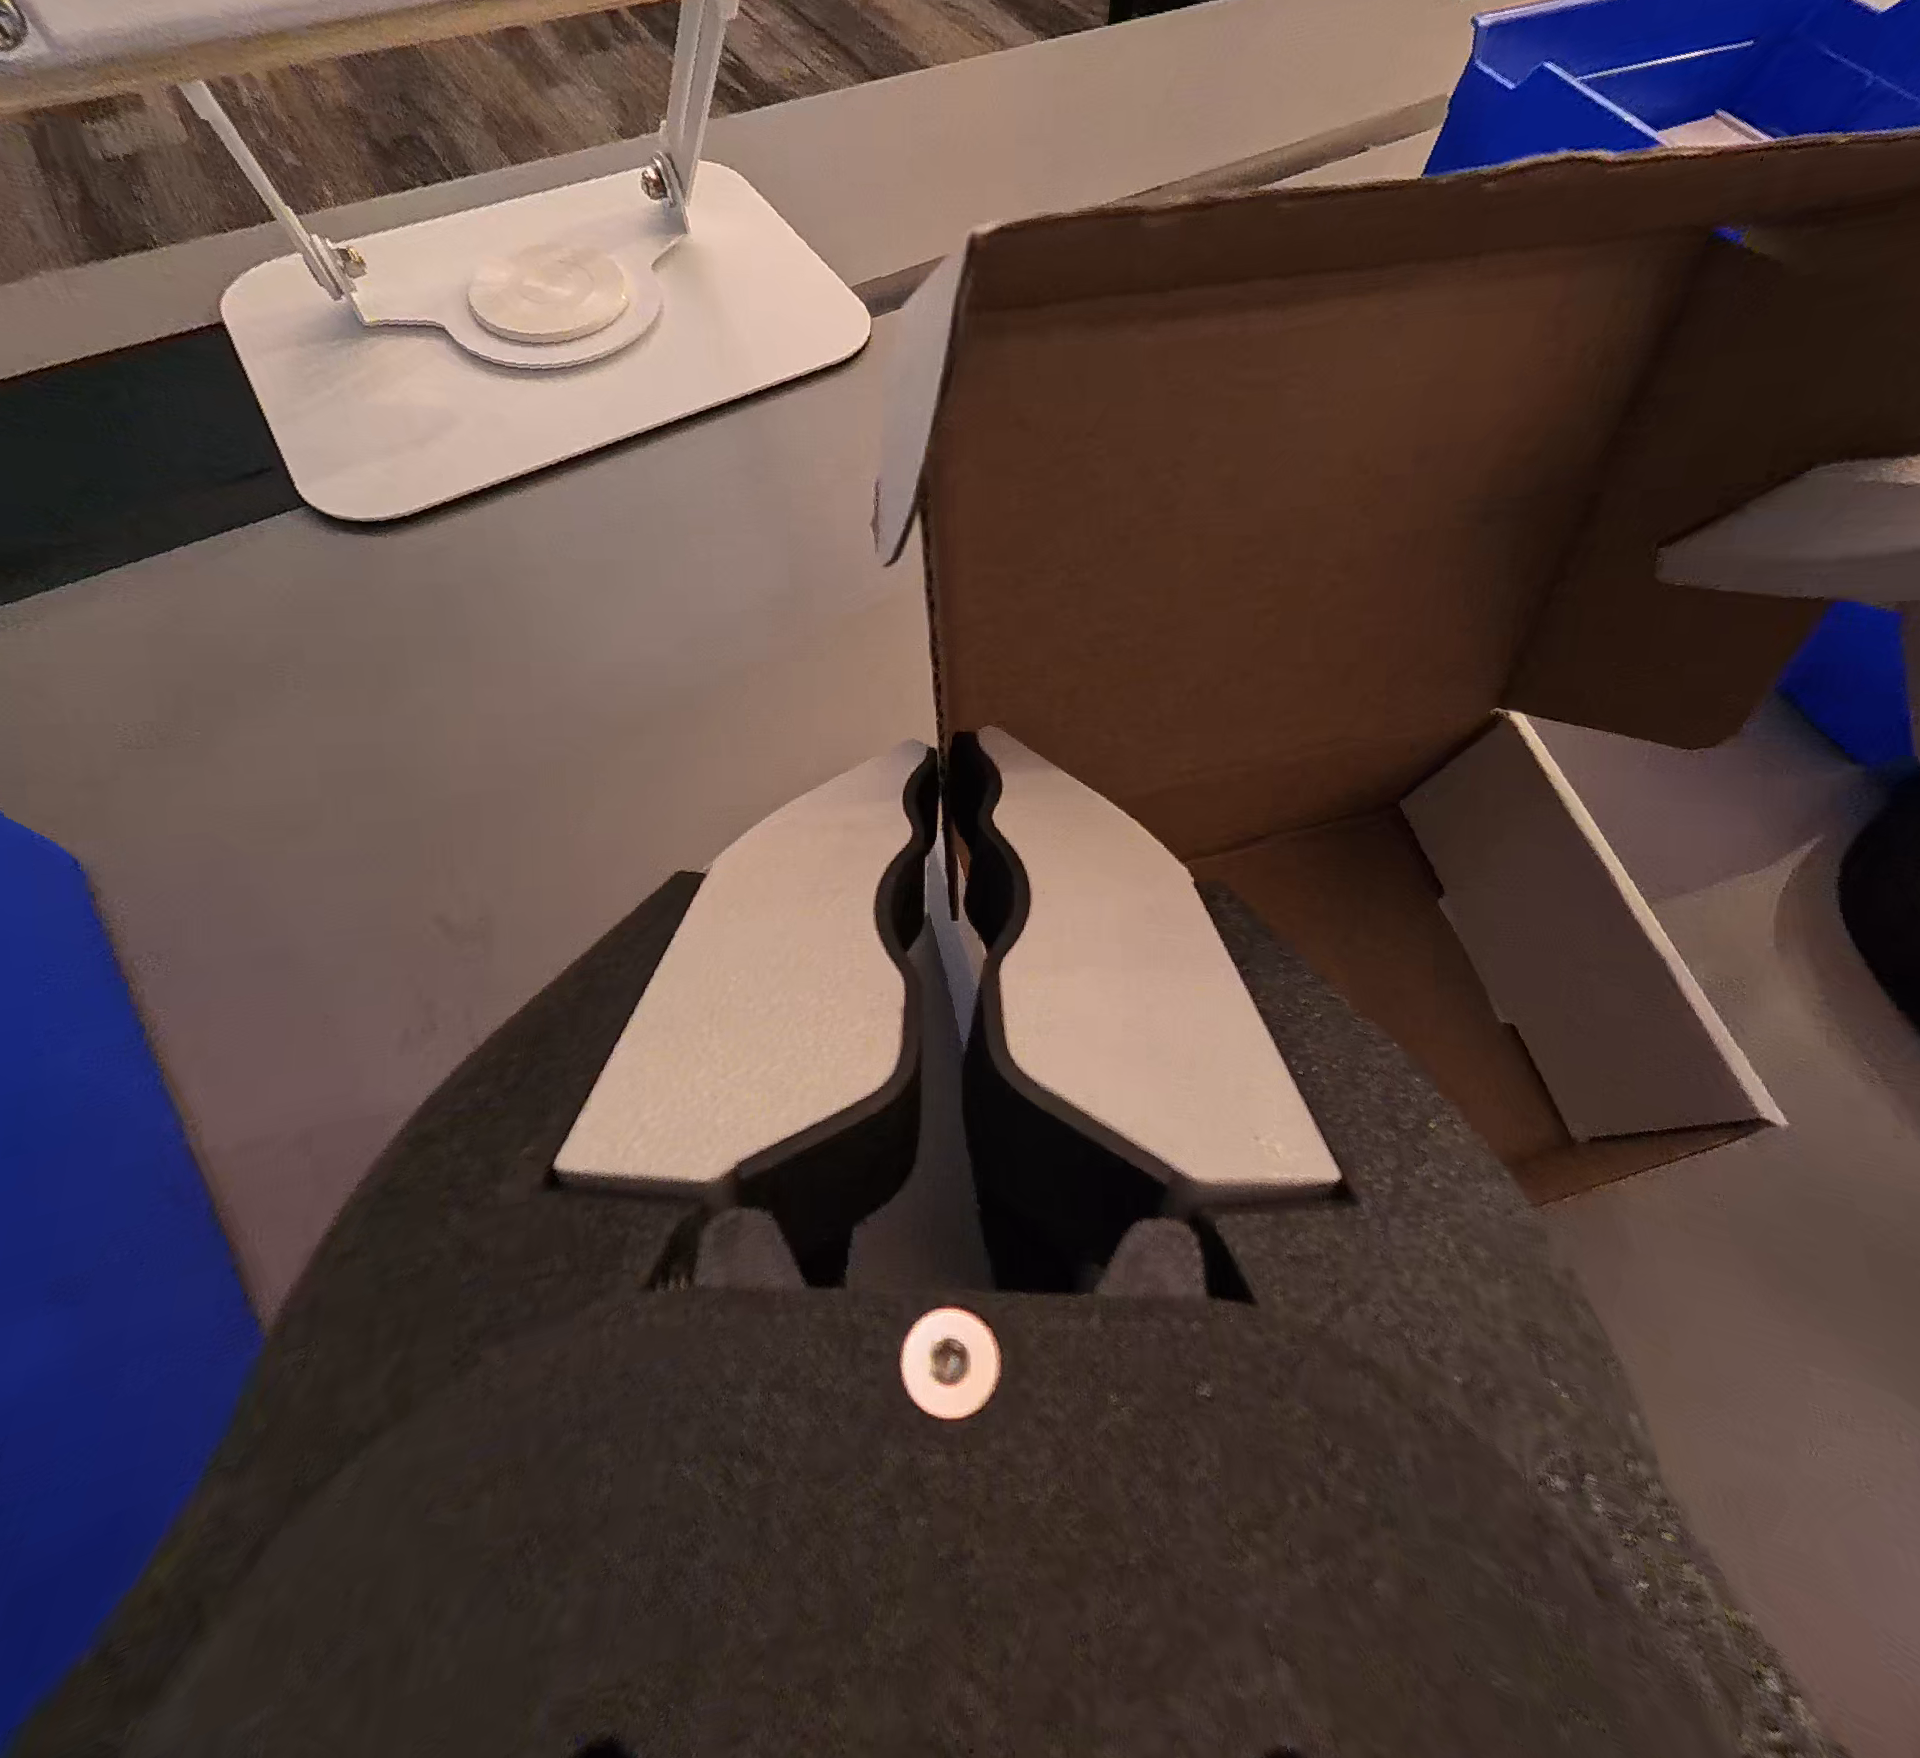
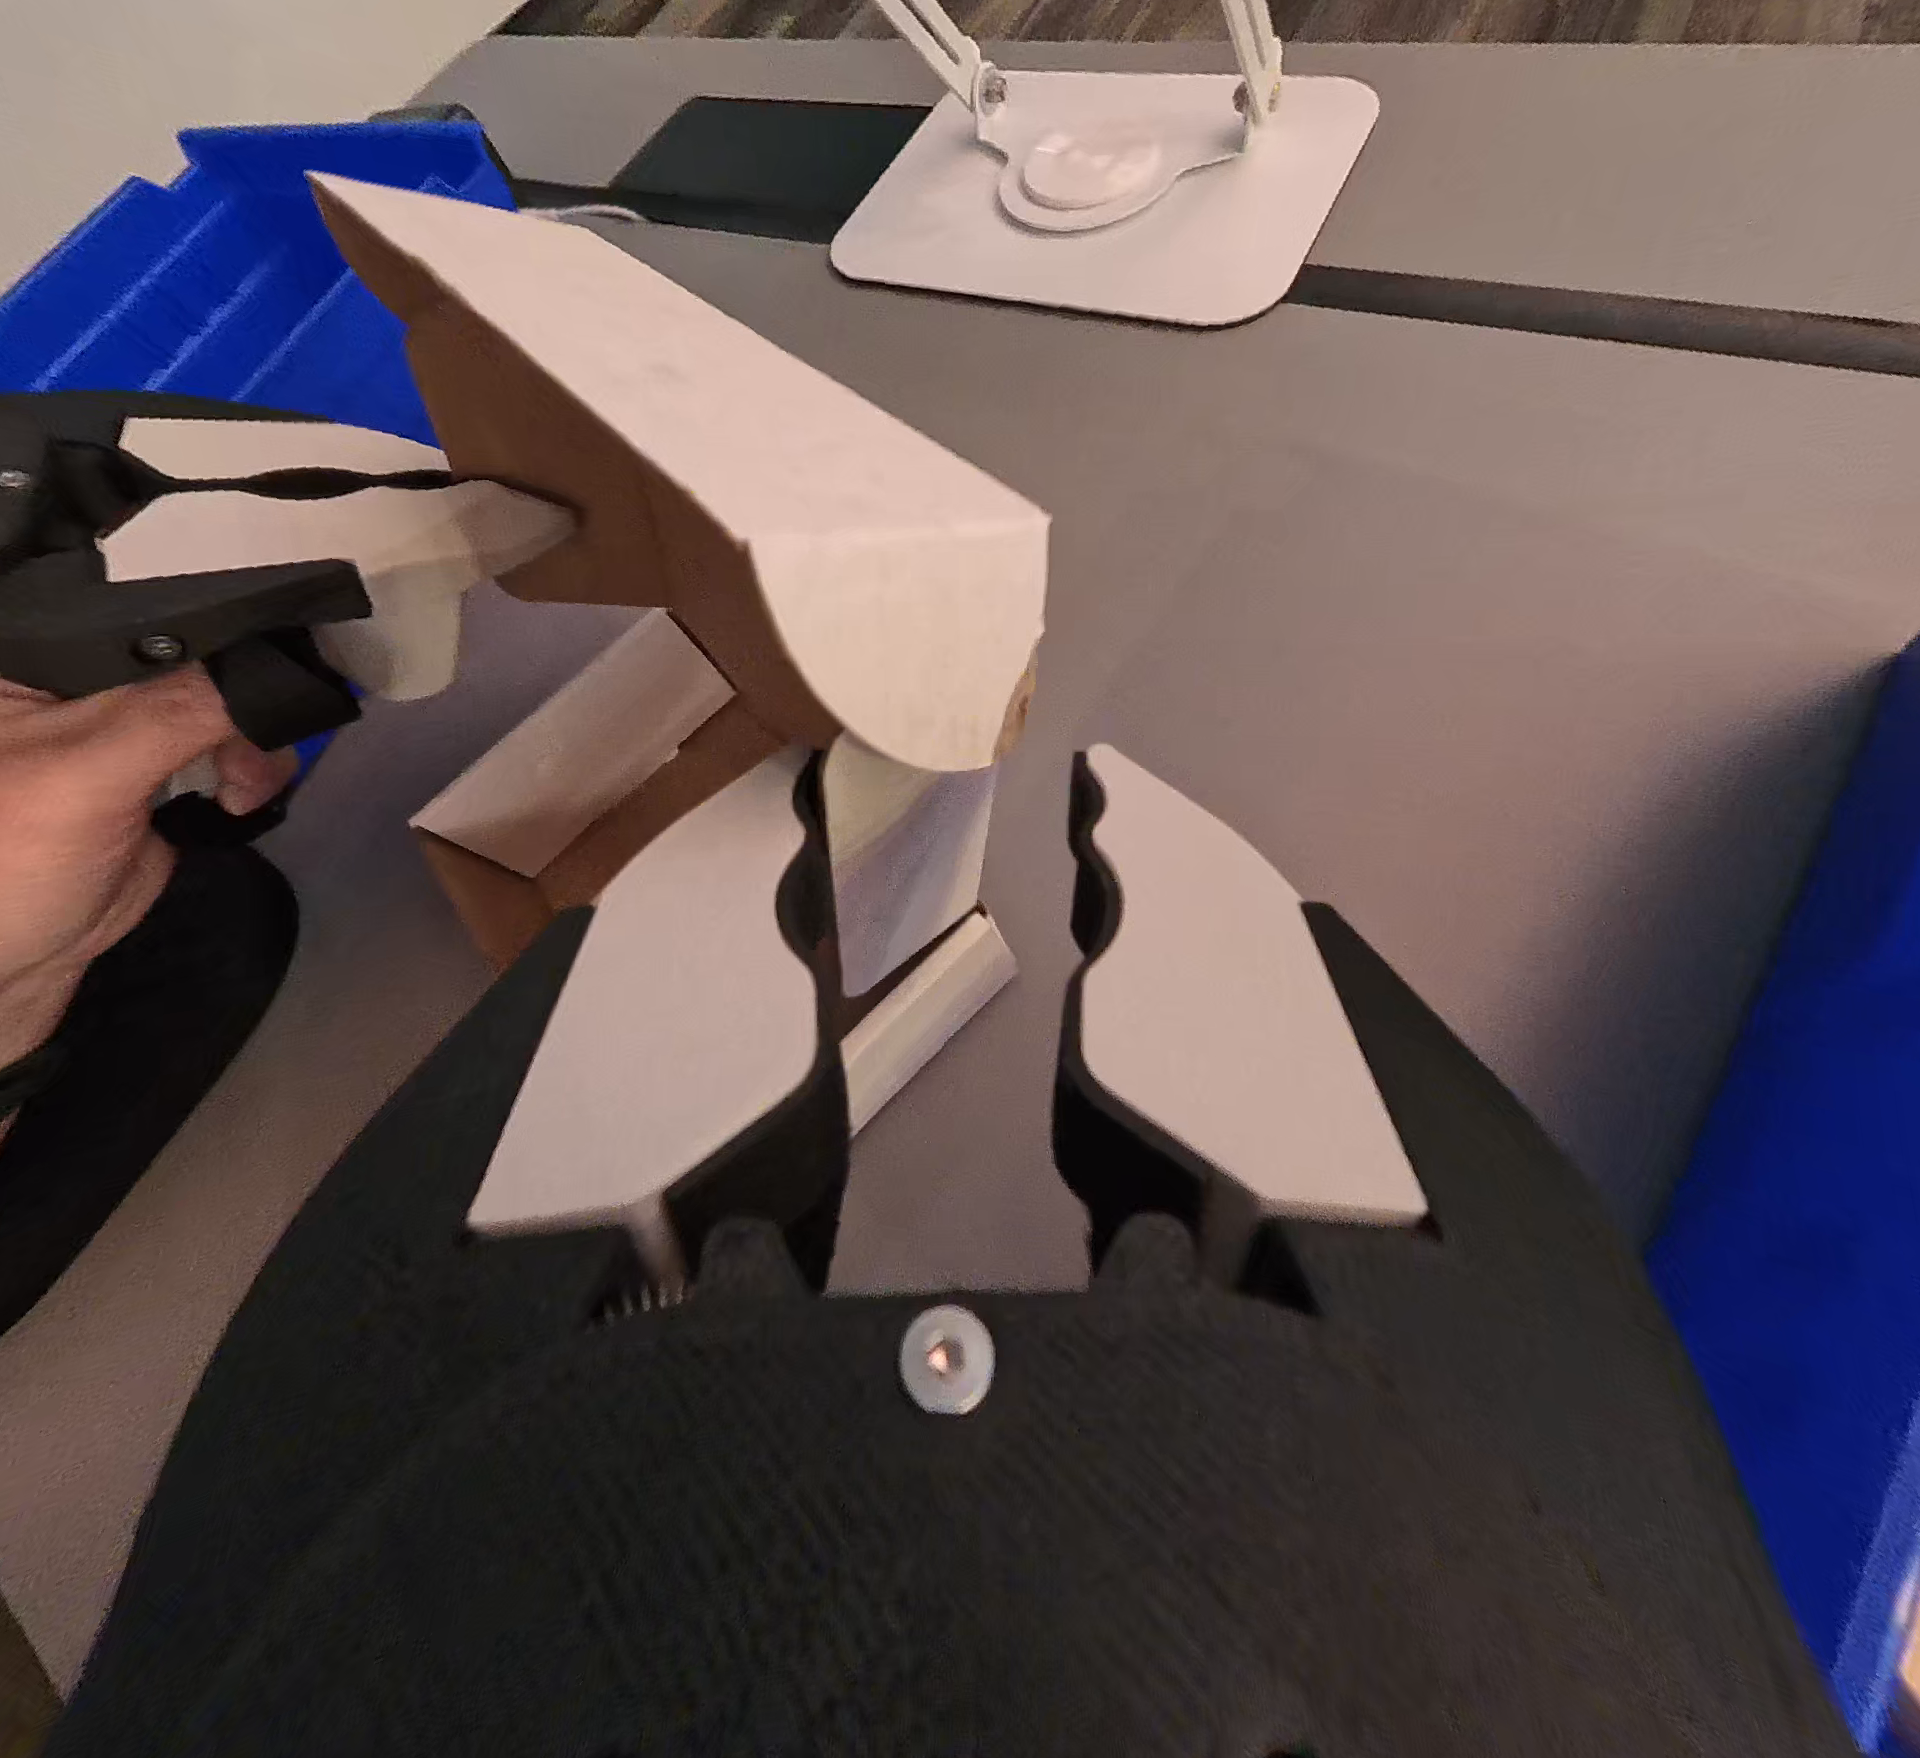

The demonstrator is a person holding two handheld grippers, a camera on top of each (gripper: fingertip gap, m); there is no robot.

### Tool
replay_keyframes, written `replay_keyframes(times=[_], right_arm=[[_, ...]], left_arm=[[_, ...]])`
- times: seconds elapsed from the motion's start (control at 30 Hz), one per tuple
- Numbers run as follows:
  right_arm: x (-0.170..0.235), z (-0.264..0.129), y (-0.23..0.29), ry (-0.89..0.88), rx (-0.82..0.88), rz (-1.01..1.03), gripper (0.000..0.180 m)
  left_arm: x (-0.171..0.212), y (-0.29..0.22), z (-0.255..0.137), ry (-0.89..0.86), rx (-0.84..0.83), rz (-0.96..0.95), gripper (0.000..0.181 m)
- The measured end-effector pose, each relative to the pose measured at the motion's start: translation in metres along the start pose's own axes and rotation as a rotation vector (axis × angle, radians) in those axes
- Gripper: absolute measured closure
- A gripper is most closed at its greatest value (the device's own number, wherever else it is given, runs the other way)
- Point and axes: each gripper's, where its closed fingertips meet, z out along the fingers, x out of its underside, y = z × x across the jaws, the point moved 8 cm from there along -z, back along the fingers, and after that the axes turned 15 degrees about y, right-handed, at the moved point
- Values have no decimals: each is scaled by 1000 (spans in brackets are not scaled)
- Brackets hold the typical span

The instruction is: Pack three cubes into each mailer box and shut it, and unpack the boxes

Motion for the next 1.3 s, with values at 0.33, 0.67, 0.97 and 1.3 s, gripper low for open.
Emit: replay_keyframes(times=[0.33,0.67,0.97,1.3], right_arm=[[3,3,19,-38,79,-59,157],[29,2,44,-156,129,-91,154],[69,15,55,-97,93,-106,145],[85,-2,49,-146,254,-193,138]], left_arm=[[10,-8,-5,-34,-44,7,174],[33,-16,-20,-34,-23,12,168],[60,-28,-24,71,-13,82,154],[95,-23,-43,90,-61,40,130]])
